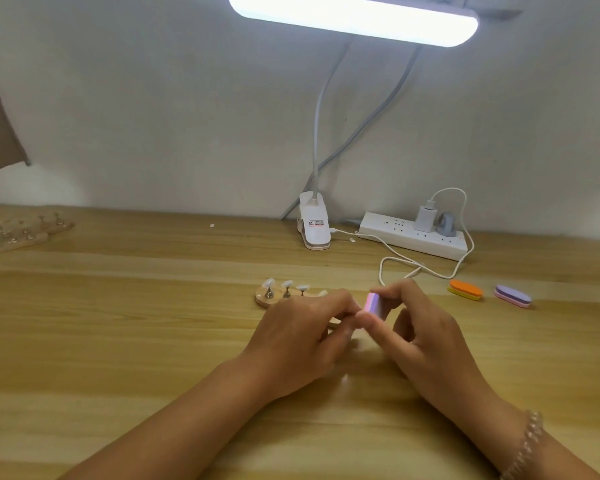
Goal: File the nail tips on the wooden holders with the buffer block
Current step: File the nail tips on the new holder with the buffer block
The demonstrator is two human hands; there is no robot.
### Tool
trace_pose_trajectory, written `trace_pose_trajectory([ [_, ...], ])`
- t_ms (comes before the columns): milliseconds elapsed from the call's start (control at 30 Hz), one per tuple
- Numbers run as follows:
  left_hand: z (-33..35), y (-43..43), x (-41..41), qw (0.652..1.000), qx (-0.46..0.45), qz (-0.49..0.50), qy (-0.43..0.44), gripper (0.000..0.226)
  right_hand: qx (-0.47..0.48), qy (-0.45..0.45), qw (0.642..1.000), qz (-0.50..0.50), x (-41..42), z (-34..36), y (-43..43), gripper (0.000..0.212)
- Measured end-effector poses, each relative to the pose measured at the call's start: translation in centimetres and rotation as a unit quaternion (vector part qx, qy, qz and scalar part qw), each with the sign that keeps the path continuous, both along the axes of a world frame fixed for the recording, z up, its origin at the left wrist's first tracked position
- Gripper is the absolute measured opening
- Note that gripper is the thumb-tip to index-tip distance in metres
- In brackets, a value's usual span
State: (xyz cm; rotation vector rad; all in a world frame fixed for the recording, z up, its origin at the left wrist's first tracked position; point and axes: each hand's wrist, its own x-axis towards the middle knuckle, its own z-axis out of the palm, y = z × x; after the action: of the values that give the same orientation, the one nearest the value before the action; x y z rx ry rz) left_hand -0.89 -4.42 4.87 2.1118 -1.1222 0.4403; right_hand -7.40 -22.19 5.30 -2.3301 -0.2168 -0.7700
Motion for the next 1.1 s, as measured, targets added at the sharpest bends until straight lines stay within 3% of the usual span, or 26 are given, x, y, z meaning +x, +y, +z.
trace_pose_trajectory([
  [100, 0.0, -0.1, -0.2, 1.0, 0.012, 0.004, -0.008, 0.011, -0.019, -0.006, 1.0, -0.023, 0.0, 0.1, -0.1, 0.037],
  [200, 0.2, 0.3, 0.0, 1.0, -0.004, 0.021, 0.015, 0.015, -0.074, -0.006, 0.997, 0.019, -0.6, 0.0, 0.6, 0.038],
  [333, 0.3, 0.0, -0.2, 0.998, 0.058, 0.013, -0.01, 0.037, -0.044, 0.007, 0.999, 0.017, -0.5, 0.3, 0.4, 0.039],
  [500, 0.1, 0.0, 0.0, 1.0, 0.02, 0.012, -0.002, 0.025, -0.065, -0.002, 0.998, 0.021, -0.7, 0.1, 0.7, 0.037],
  [667, 0.0, -0.1, -0.1, 0.999, 0.016, 0.013, -0.026, 0.023, 0.001, 0.015, 1.0, -0.011, 0.0, 0.1, -0.1, 0.037],
  [800, 0.0, 0.0, 0.2, 1.0, 0.002, 0.022, -0.008, 0.029, -0.07, 0.003, 0.997, 0.01, -0.6, 0.1, 0.7, 0.035],
  [967, -0.2, -0.2, 0.1, 1.0, 0.015, 0.02, -0.015, 0.017, -0.013, 0.016, 0.999, -0.025, 0.1, 0.1, -0.2, 0.038],
  [1100, 0.0, -0.1, 0.4, 0.999, 0.033, 0.024, 0.03, 0.024, -0.069, 0.006, 0.998, 0.0, -0.3, -0.1, 0.5, 0.04],
])
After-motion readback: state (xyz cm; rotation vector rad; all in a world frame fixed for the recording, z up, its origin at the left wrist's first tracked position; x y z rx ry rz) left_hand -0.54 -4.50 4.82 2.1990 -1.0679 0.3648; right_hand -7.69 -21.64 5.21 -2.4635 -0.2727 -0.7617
